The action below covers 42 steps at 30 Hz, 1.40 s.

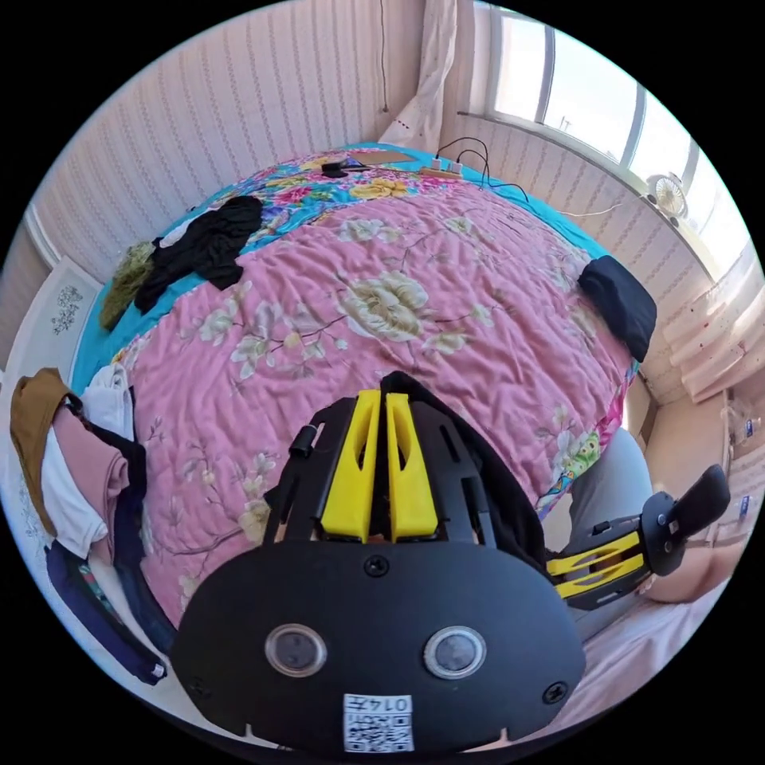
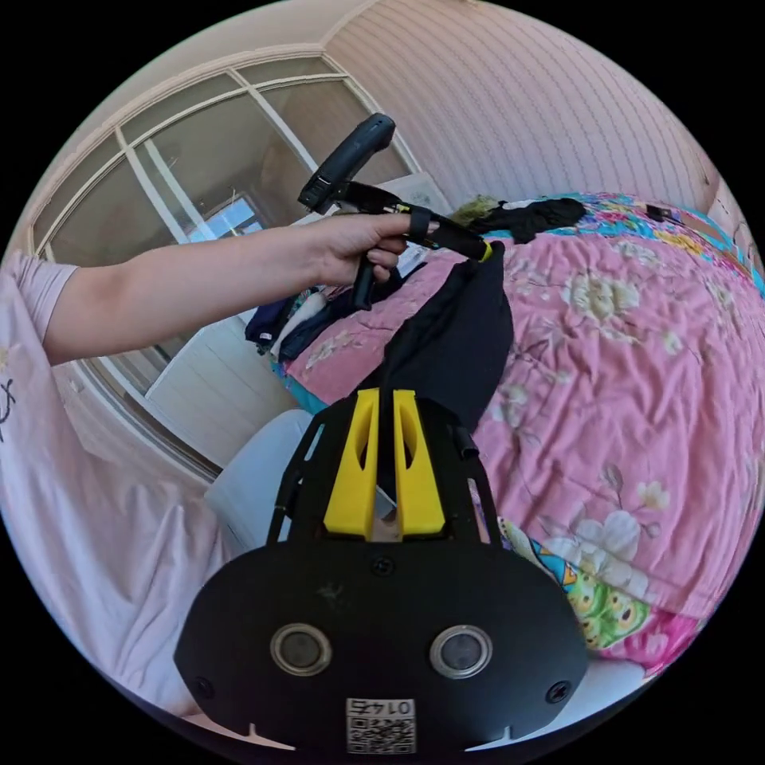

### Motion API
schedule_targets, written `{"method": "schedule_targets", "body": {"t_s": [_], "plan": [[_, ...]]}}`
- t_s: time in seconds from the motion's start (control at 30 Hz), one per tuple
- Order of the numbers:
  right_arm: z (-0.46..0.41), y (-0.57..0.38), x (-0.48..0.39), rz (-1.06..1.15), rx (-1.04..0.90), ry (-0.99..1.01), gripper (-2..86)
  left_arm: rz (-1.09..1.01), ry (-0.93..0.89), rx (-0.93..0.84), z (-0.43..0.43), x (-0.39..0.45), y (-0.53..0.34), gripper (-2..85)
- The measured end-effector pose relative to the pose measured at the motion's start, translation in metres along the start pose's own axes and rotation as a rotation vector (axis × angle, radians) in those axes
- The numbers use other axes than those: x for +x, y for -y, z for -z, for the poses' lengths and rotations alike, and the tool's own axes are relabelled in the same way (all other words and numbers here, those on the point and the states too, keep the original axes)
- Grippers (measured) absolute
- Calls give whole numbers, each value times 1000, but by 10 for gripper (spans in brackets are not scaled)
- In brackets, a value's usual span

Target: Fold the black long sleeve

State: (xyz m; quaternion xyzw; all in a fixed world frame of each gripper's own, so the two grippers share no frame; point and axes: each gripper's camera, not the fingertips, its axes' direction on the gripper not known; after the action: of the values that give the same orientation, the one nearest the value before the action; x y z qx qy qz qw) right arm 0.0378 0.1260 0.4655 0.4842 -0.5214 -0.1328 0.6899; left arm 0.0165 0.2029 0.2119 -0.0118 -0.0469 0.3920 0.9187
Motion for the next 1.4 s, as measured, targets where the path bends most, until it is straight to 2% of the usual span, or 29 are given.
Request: {"method": "schedule_targets", "body": {"t_s": [0.1, 0.2, 0.27, 0.4, 0.53, 0.63, 0.73, 0.9, 1.17, 1.27, 1.4], "plan": [[-65, 29, -42, 58, -35, 34, 52, 112, 106, -5, 7, -48, -47, -2], [-130, 41, -78, 142, -166, 68, 73, 294, 108, -56, 3, -95, -101, 1], [-149, 39, -93, 170, -179, 84, 80, 349, 99, -57, 5, -112, -134, 2], [-170, 29, -92, 138, -199, 71, 82, 428, -34, -35, 11, -119, -206, 6], [-198, 40, -65, 83, -245, -23, 77, 444, -167, 46, 20, -91, -252, 30], [-231, 74, -55, 106, -274, -134, 79, 433, -193, 86, 20, -67, -264, 56], [-276, 124, -53, 156, -304, -248, 92, 392, -149, 55, 8, -52, -265, 61], [-356, 193, -51, 202, -381, -327, 105, 379, -186, -23, -17, -54, -266, 19], [-465, 247, -36, 237, -591, -360, 115, 406, -189, -2, -12, -85, -281, -9], [-495, 258, -18, 188, -697, -299, 133, 390, -163, -28, -28, -84, -287, -8], [-518, 270, -2, 164, -780, -262, 137, 456, -224, -11, -23, -87, -293, 5]]}}
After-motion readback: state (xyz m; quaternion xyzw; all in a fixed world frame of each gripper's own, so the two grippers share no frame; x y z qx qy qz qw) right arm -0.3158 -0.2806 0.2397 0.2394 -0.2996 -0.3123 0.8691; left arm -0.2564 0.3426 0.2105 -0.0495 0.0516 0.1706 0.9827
